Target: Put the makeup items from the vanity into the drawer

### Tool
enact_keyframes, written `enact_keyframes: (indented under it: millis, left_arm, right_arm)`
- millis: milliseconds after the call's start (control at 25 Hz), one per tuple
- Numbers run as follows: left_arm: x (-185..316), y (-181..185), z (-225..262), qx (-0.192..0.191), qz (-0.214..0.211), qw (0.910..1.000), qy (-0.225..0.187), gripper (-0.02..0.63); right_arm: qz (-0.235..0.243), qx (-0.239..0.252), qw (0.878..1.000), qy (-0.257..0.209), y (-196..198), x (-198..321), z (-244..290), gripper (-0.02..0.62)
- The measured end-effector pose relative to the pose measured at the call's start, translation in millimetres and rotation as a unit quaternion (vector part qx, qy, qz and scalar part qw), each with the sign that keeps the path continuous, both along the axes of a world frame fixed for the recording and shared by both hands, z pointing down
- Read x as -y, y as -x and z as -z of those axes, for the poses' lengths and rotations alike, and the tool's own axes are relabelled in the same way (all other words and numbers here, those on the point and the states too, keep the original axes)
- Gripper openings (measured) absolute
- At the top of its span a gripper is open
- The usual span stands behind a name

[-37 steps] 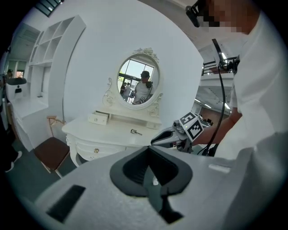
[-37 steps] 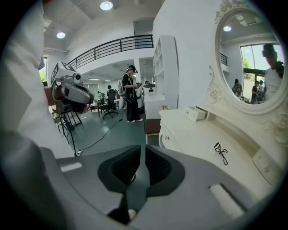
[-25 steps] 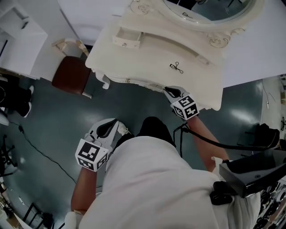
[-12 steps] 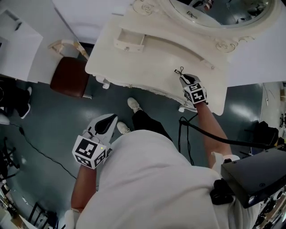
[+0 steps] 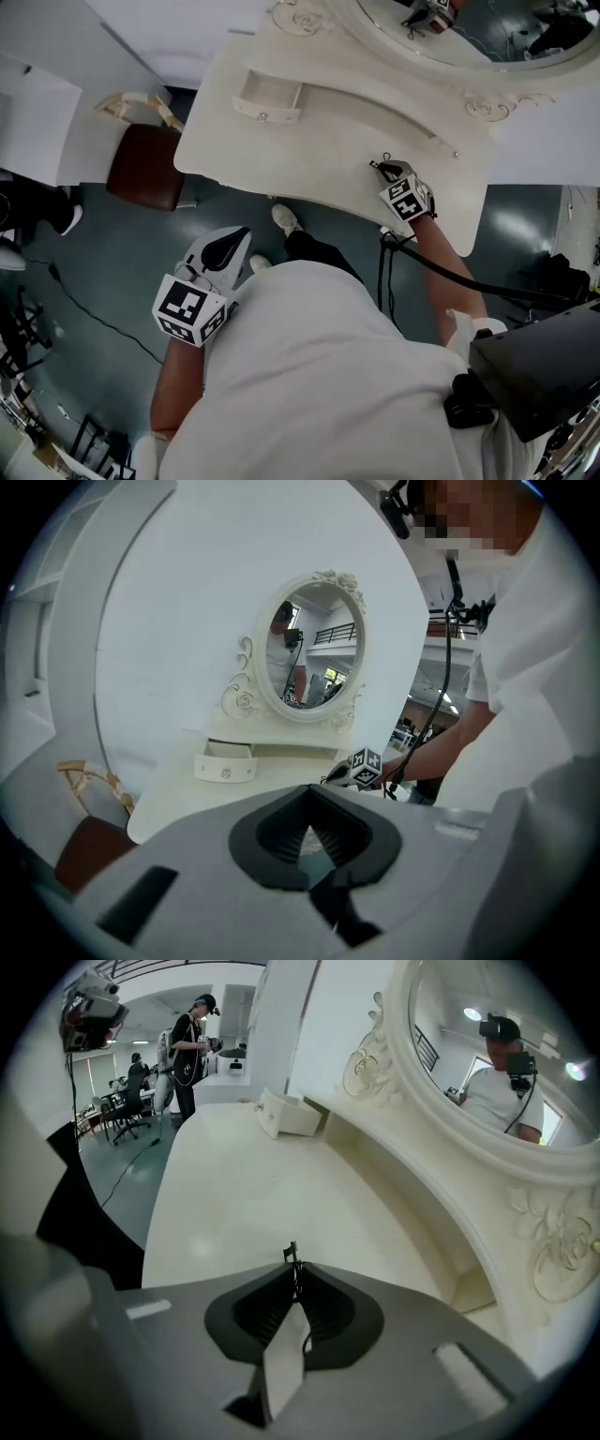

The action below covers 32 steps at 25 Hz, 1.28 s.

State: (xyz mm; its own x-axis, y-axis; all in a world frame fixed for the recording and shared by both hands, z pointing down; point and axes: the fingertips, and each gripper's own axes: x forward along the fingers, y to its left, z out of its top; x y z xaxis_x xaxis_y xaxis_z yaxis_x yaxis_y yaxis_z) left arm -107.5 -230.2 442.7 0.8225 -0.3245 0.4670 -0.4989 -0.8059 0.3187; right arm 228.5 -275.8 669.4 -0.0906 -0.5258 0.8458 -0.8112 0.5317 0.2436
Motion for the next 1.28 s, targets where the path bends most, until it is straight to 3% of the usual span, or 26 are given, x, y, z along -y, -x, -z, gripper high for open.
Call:
enact_keyframes:
  millis: [320,640,1000,1280]
  left_arm:
    - [28,-13,-3,0.003,0.006,1.0000,-0.003,0.003]
    - [47,-6,1,-0.001,0.026,0.9996,-0.008,0.003]
    - [59,28,5,0.009,0.091,0.9958,-0.010,0.003]
    - [64,59,7,0.017,0.151,0.9883,-0.011,0.003]
  right_arm:
    - [0.033,0.019,0.999,-0.003,12,17,14,0.015]
    - [0.109,0.059,0.992,-0.013,69,67,59,0.014]
    - [0.203,0.103,0.973,-0.031,155,149,116,0.014]
    - [0.258,0.109,0.960,-0.029,206,202,122,0.014]
